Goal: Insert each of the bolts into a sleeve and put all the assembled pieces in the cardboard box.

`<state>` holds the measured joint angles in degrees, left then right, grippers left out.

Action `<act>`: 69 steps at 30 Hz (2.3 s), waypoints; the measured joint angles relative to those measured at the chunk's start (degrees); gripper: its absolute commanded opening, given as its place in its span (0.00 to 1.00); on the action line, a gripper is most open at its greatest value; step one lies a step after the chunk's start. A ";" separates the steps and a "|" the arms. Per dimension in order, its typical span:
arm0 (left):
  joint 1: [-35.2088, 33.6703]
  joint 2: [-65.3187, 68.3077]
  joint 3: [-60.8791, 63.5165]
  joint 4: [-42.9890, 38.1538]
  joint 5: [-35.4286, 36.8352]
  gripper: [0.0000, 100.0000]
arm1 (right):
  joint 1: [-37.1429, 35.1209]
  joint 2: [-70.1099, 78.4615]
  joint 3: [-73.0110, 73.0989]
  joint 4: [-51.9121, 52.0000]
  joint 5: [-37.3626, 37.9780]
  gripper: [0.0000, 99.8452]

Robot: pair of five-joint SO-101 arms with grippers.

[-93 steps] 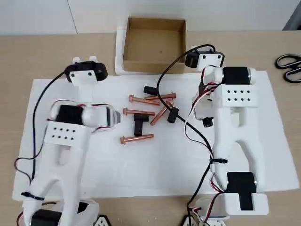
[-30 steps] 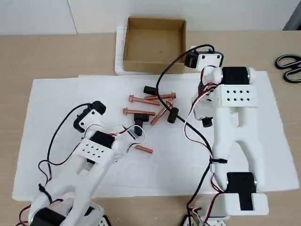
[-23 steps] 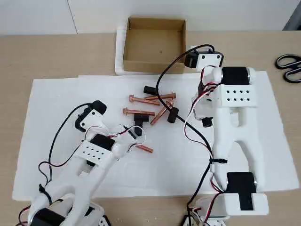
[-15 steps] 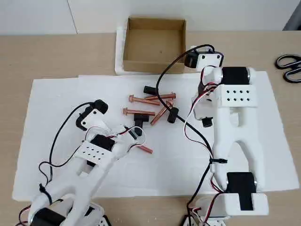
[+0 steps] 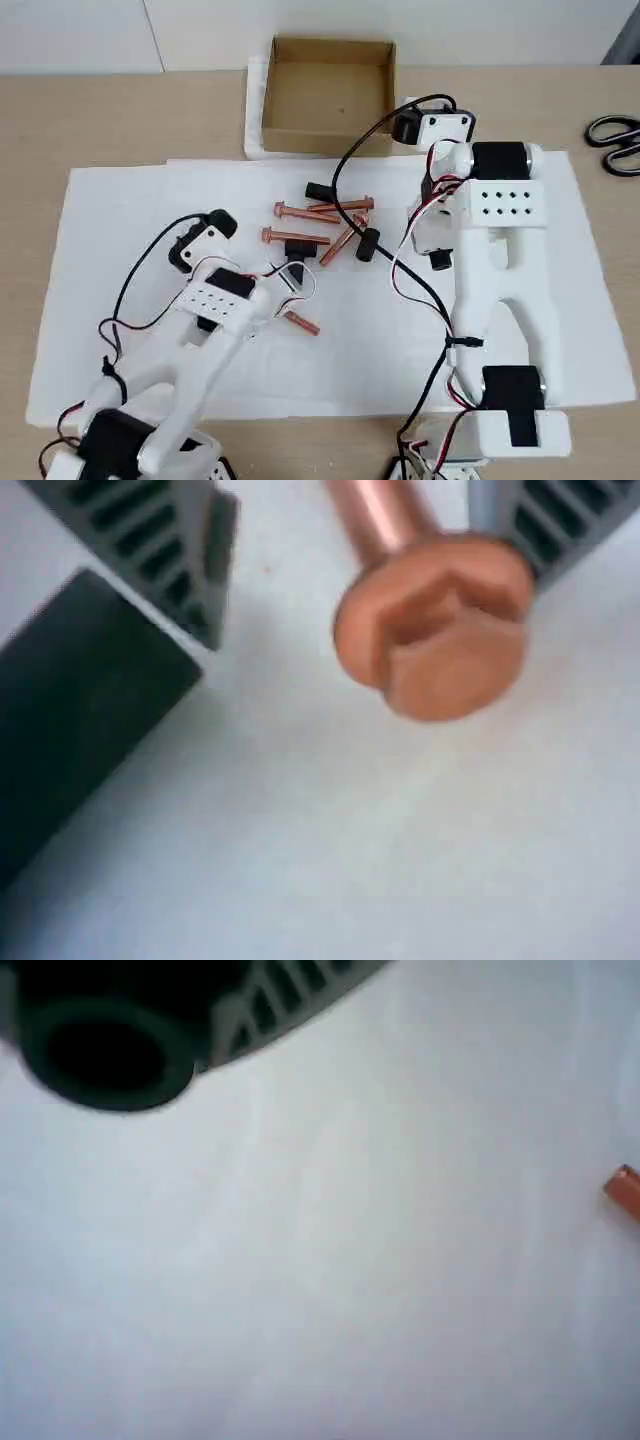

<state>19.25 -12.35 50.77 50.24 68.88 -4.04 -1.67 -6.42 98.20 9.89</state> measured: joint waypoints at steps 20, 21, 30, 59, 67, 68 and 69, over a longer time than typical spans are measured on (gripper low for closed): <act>-0.79 1.05 -15.30 16.18 -19.16 0.01 | 0.00 0.00 0.00 0.00 0.00 0.00; -1.41 1.14 -17.85 18.81 -22.33 0.01 | 0.00 0.00 0.00 0.00 0.00 0.00; -9.93 1.23 -26.99 28.48 -40.79 0.01 | 0.00 -1.67 -0.70 0.00 0.00 0.00; -8.88 1.23 -48.35 39.30 -45.45 0.01 | -0.09 -58.46 16.70 -0.62 0.00 0.00; -8.88 1.23 -48.35 36.84 -45.45 0.01 | -0.09 -67.96 41.76 -17.41 -1.93 0.00; -8.88 1.23 -48.35 36.48 -45.45 0.01 | -0.09 -69.89 44.40 -19.69 -3.34 0.00; -8.88 1.23 -48.35 36.13 -45.45 0.01 | -0.09 -71.91 46.95 -21.63 -5.01 0.00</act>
<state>10.37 -11.12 2.42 86.37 23.43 -4.13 -73.58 40.53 76.57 4.88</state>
